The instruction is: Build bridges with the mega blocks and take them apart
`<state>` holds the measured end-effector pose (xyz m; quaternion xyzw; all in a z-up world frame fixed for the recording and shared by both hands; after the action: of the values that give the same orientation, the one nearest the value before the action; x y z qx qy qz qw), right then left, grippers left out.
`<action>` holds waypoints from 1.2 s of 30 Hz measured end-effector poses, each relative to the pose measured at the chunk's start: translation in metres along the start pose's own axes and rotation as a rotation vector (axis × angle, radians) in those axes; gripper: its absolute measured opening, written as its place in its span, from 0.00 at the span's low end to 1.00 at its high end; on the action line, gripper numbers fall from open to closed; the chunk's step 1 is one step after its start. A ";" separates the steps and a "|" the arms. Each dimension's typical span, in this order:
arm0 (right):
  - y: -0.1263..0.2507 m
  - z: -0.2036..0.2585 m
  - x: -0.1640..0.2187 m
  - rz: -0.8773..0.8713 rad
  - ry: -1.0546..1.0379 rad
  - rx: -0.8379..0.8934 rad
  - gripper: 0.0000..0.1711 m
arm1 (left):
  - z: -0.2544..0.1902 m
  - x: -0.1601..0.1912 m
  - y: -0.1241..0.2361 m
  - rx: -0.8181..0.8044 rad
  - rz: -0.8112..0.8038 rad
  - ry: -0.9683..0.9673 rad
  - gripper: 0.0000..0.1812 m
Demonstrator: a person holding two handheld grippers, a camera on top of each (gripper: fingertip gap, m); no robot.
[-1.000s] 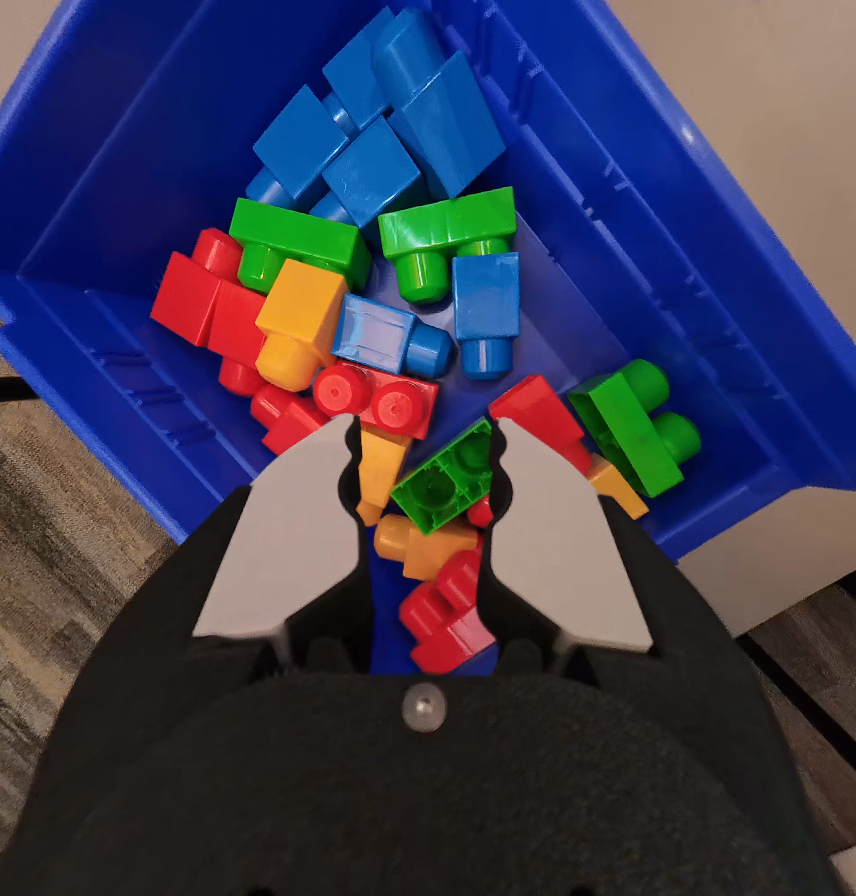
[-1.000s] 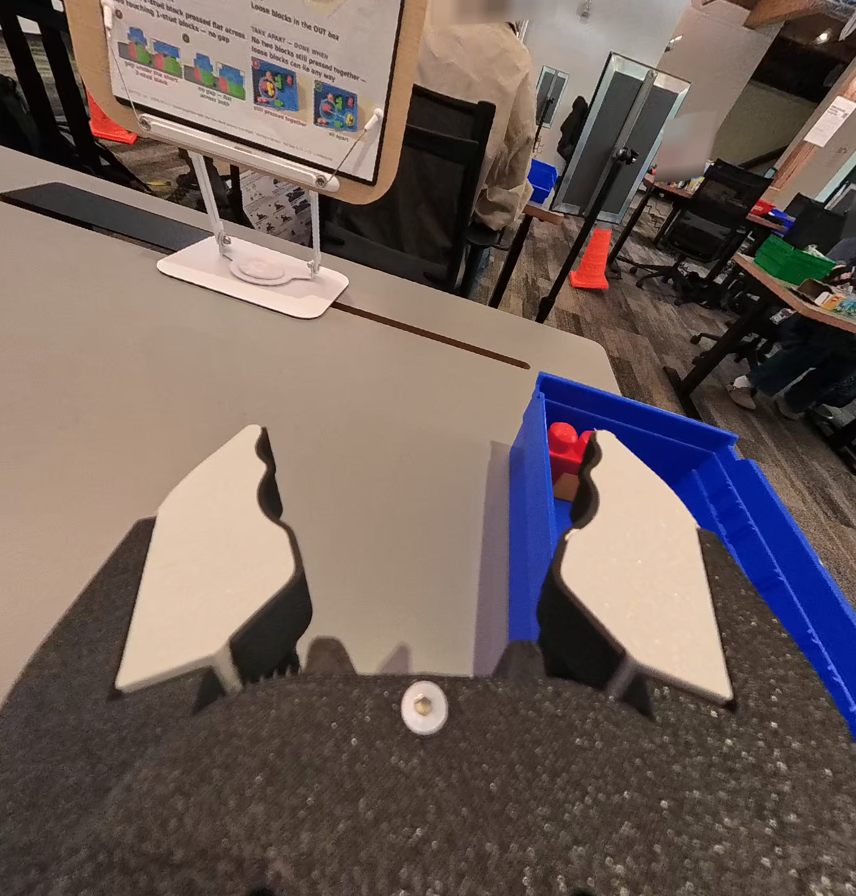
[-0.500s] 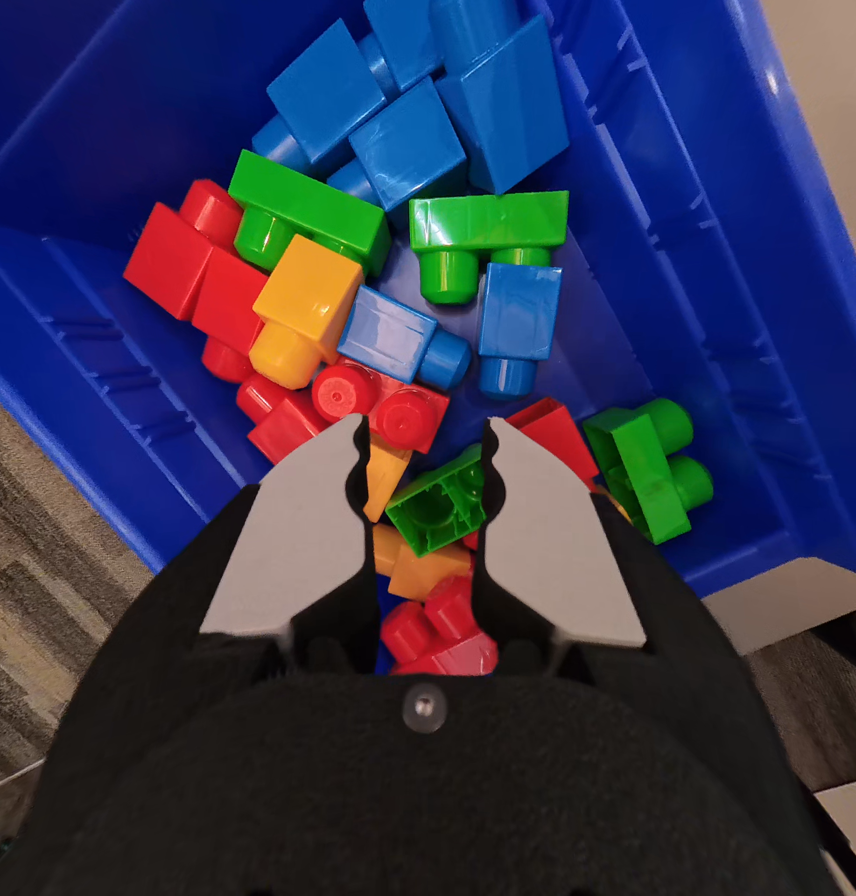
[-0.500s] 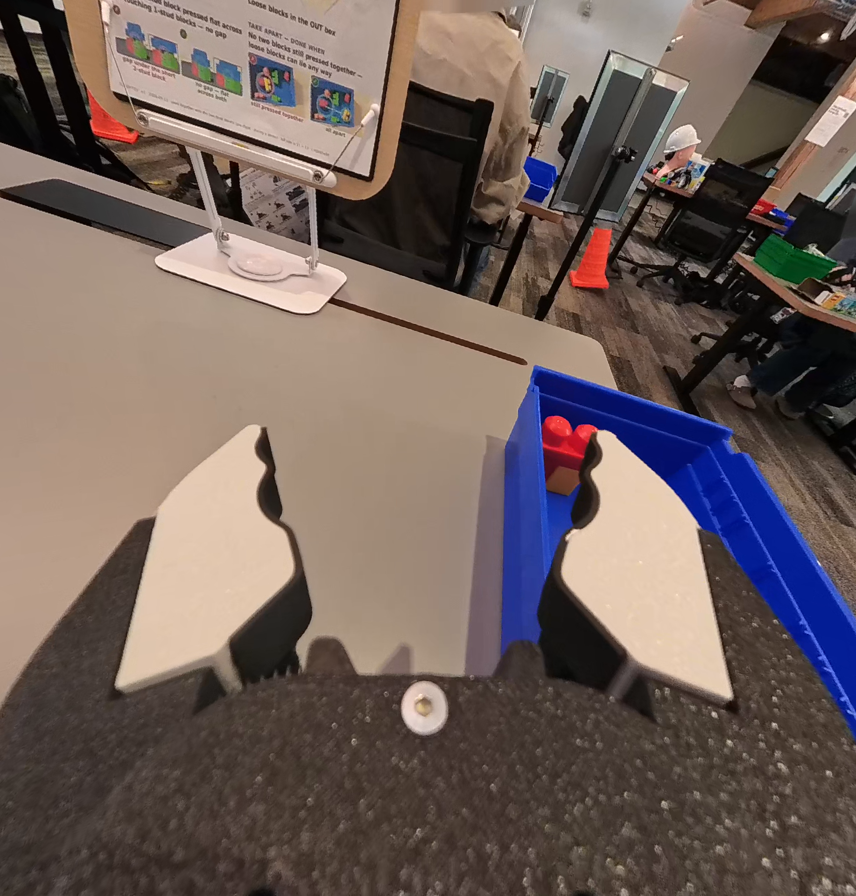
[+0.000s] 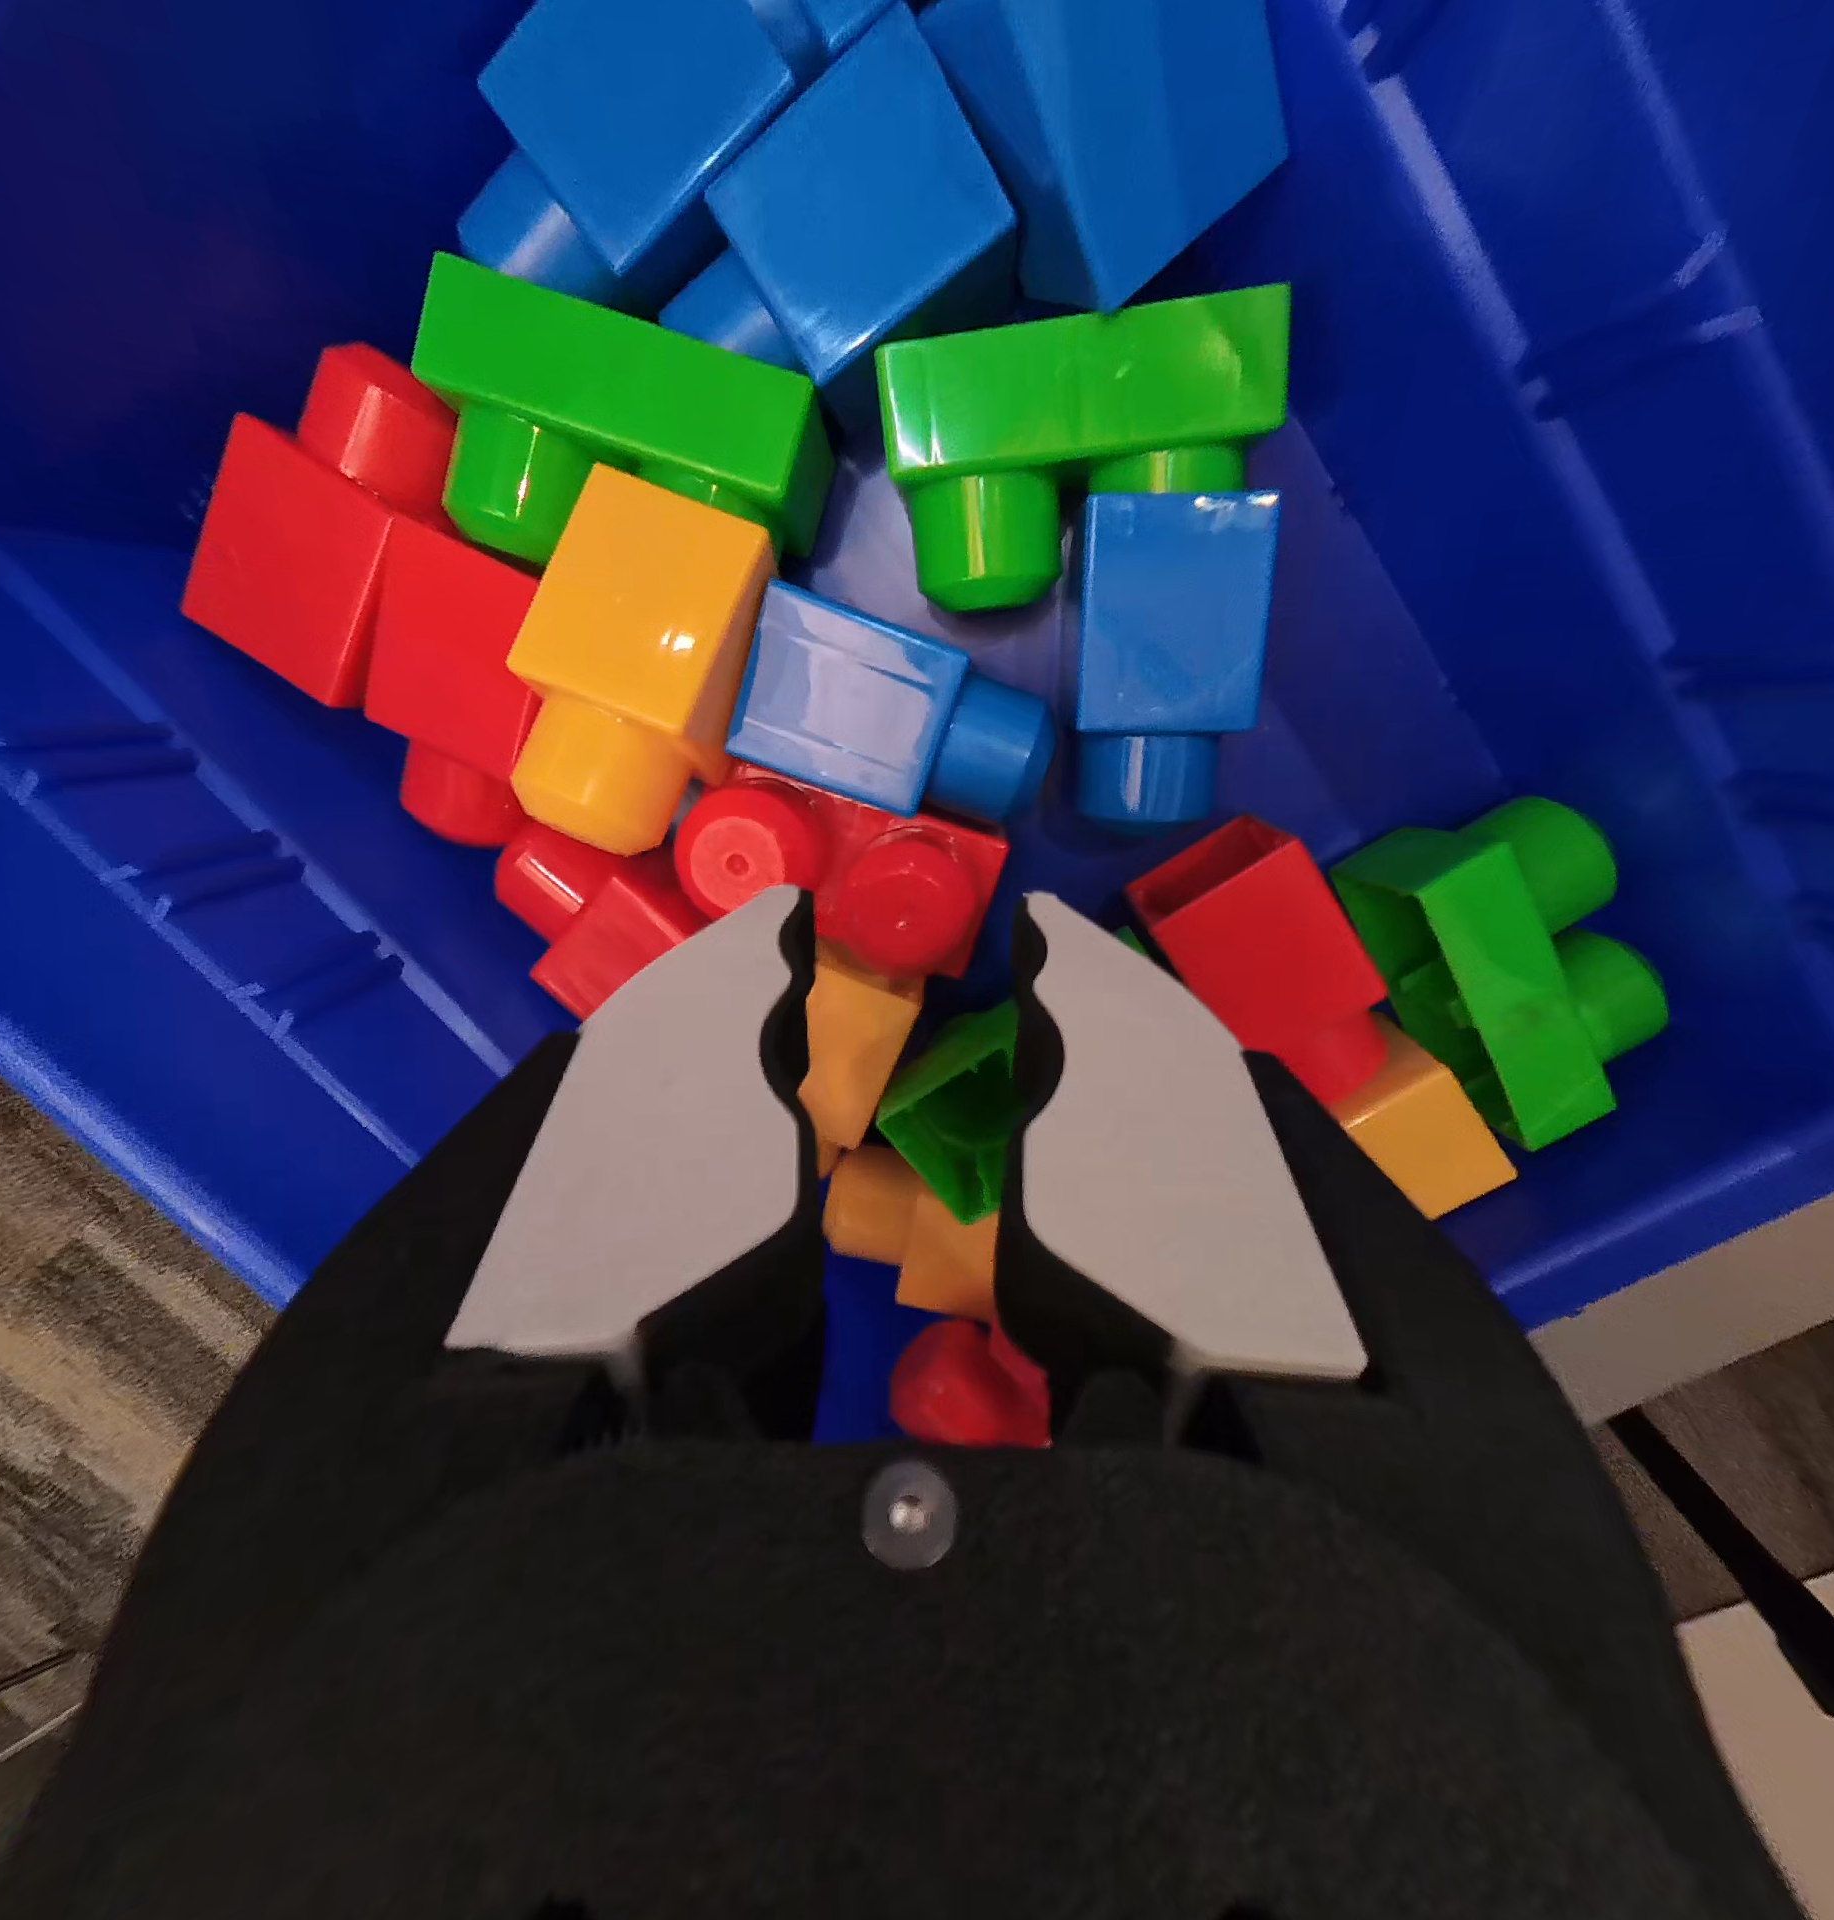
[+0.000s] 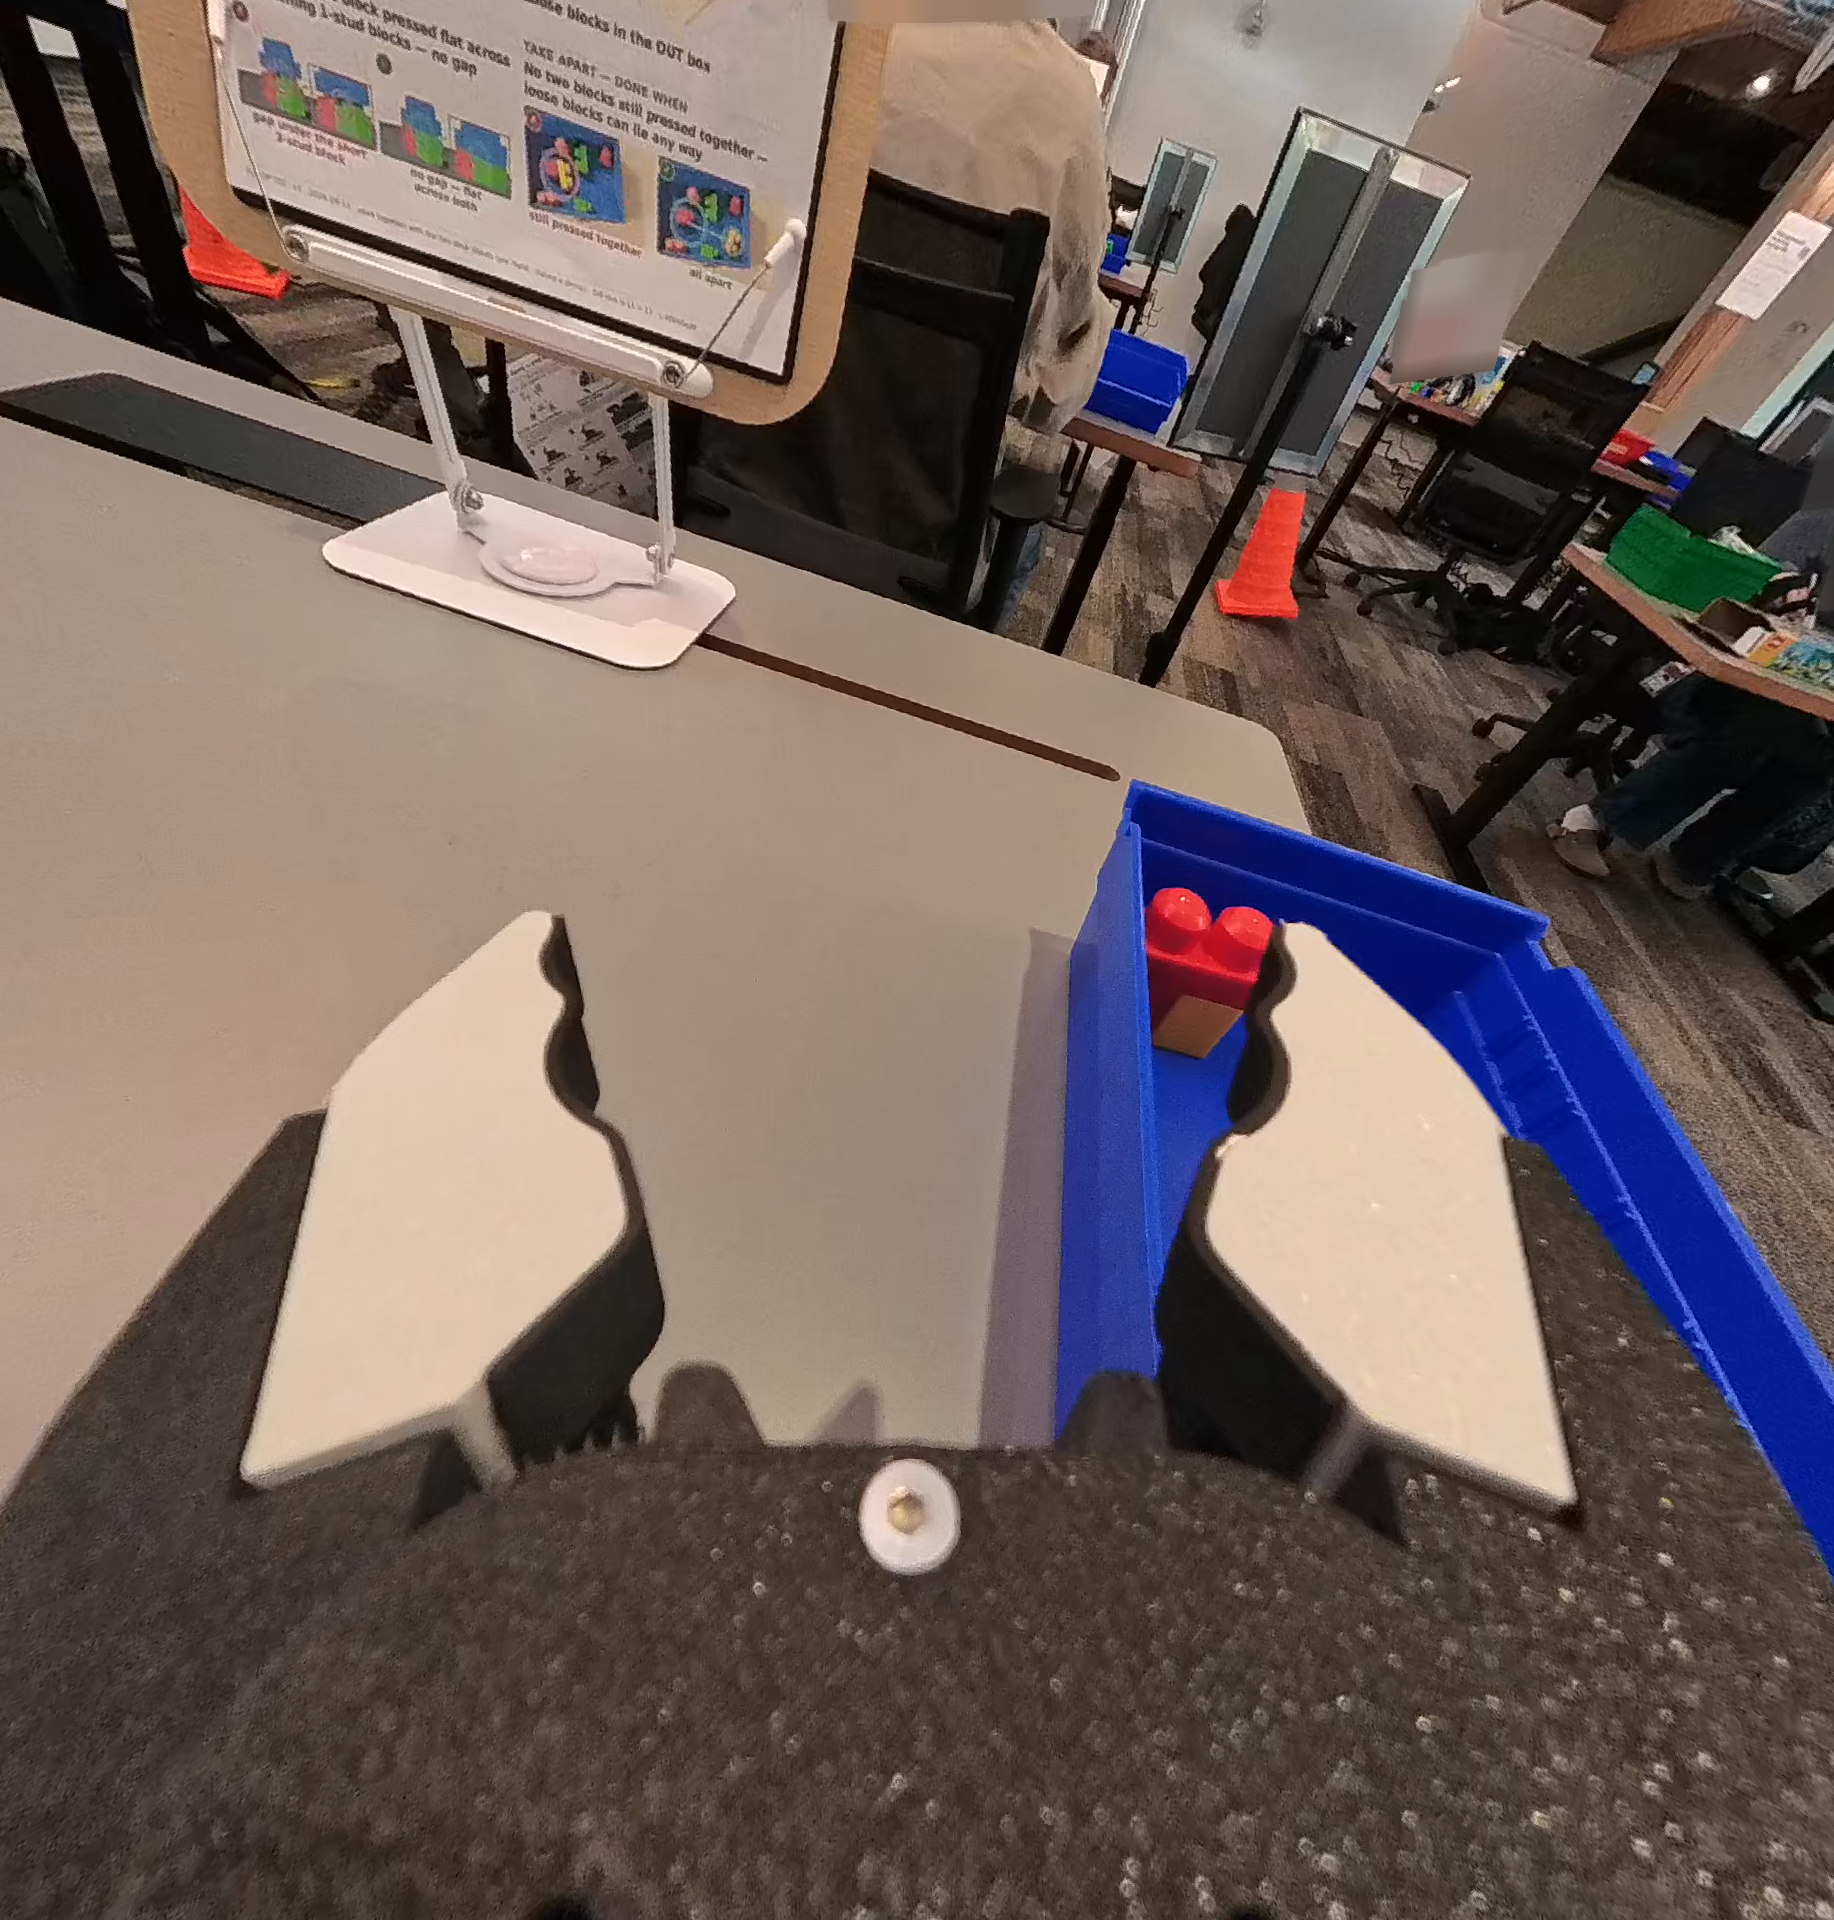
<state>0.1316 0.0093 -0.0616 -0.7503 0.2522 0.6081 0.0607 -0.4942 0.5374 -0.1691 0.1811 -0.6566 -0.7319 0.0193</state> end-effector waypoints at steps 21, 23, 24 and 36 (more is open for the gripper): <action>-0.004 0.003 0.003 0.014 0.004 -0.006 0.72 | 0.000 0.003 -0.008 -0.027 0.027 -0.084 0.18; -0.005 0.003 0.003 0.011 0.002 -0.005 0.72 | 0.000 0.003 -0.009 -0.024 0.017 -0.083 0.18; -0.005 0.003 0.003 0.010 0.001 -0.007 0.72 | 0.000 0.003 -0.009 -0.022 0.011 -0.081 0.17; -0.008 0.008 0.002 0.003 0.002 -0.028 0.72 | -0.005 0.005 -0.010 0.004 -0.018 -0.098 0.25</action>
<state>0.1287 0.0184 -0.0670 -0.7512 0.2449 0.6109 0.0492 -0.4957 0.5326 -0.1803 0.1510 -0.6567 -0.7386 -0.0197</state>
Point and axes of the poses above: each gripper's, where its closed fingertips meet, y back along the fingers, x out of its underside, z = x × y across the jaws, the point moved 4 cm from there along y, back along the fingers
